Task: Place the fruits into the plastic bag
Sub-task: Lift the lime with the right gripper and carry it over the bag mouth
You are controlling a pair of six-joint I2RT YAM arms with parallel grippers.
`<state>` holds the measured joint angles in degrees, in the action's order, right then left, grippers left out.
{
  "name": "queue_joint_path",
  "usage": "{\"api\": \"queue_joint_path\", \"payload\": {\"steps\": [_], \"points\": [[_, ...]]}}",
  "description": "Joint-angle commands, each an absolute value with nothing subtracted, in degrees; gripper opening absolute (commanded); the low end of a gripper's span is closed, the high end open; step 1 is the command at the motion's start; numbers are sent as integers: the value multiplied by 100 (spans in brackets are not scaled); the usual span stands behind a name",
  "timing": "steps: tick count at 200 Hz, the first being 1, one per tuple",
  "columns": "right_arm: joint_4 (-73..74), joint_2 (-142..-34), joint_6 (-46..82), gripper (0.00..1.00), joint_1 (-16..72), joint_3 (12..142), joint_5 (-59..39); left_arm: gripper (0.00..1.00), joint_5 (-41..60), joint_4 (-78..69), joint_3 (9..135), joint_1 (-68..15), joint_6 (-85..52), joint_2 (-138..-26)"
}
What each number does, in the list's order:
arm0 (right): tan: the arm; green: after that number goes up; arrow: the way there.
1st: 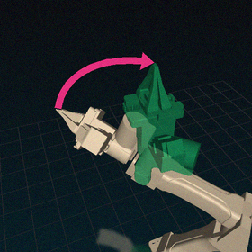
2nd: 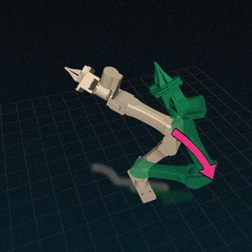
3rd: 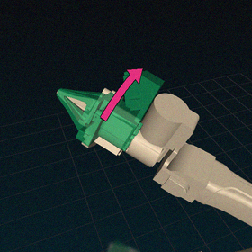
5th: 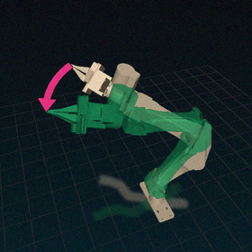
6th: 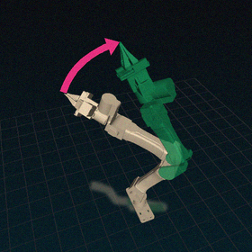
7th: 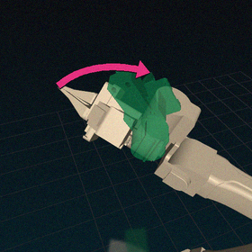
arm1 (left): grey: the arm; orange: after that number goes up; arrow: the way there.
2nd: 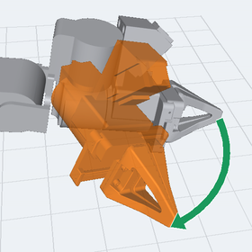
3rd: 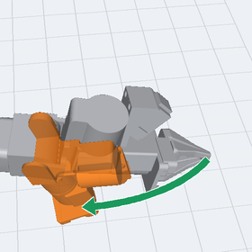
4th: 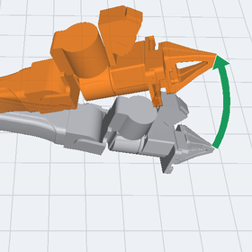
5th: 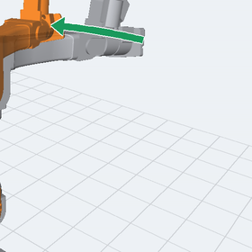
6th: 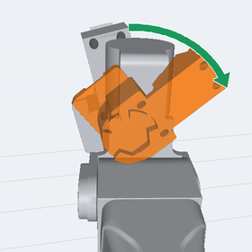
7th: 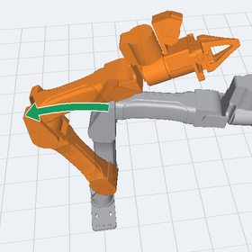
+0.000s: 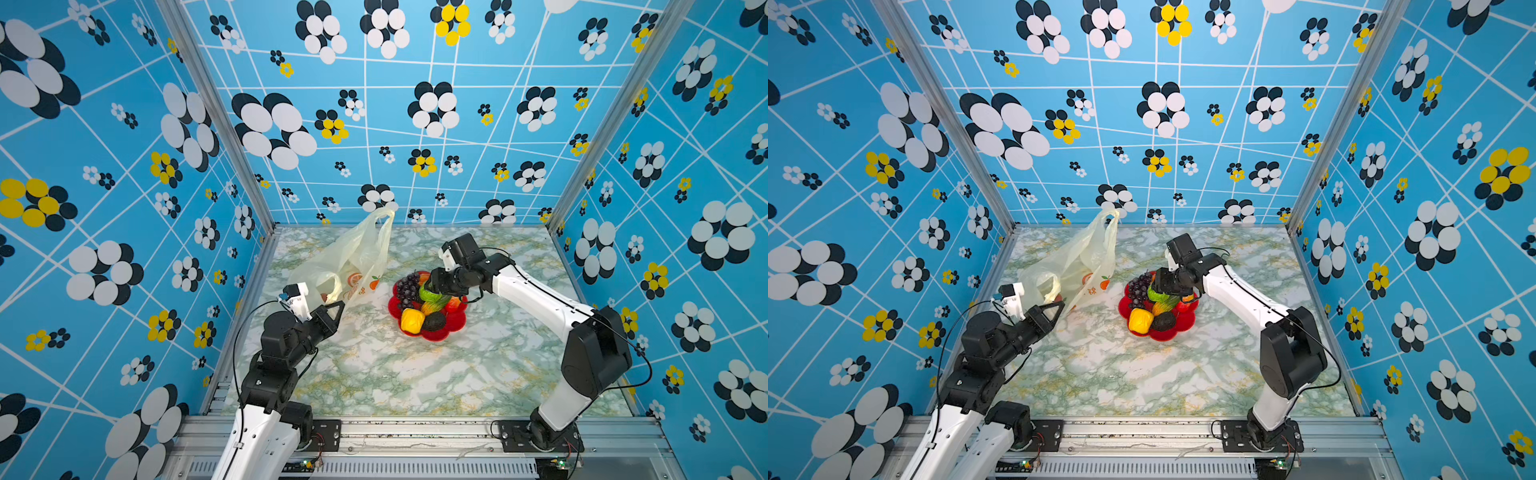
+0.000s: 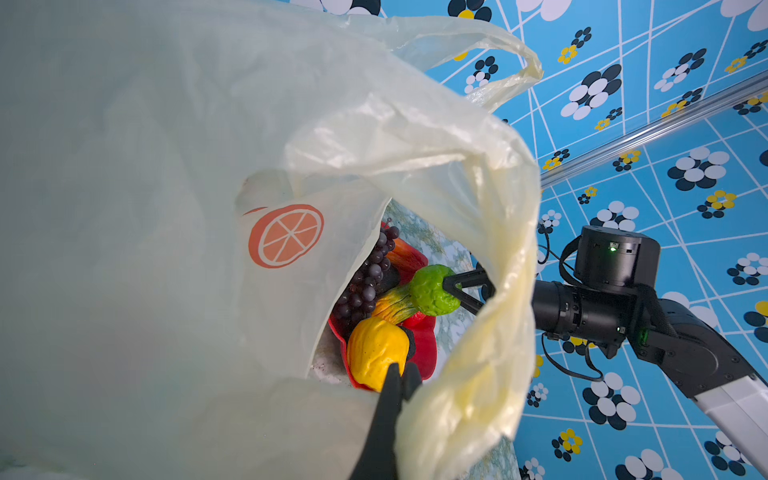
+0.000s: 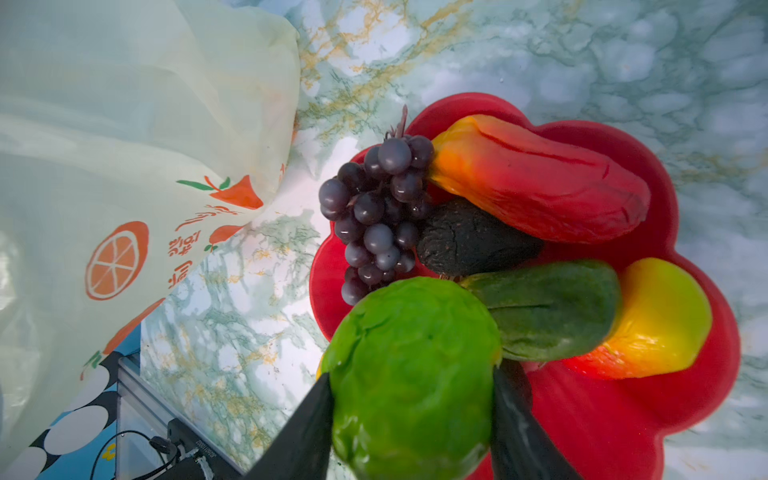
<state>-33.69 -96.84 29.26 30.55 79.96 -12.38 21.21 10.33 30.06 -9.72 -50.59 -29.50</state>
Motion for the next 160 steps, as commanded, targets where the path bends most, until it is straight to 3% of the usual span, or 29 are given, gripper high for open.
{"api": "queue_joint_path", "payload": {"steps": [1, 77, 160], "points": [[-3255, -9417, 3043, 38, 3023, 7934, -1295, 0, 2188, 951, 2976, -915, -5098, -2883], [-2126, -9038, 3374, 35, 3288, 8216, -2043, 0, 2219, 928, 2959, -919, -5132, -2829], [-2722, -10971, 2946, 35, 4349, 11233, -2079, 0, 2292, 804, 2927, -923, -5239, -2794]]}}
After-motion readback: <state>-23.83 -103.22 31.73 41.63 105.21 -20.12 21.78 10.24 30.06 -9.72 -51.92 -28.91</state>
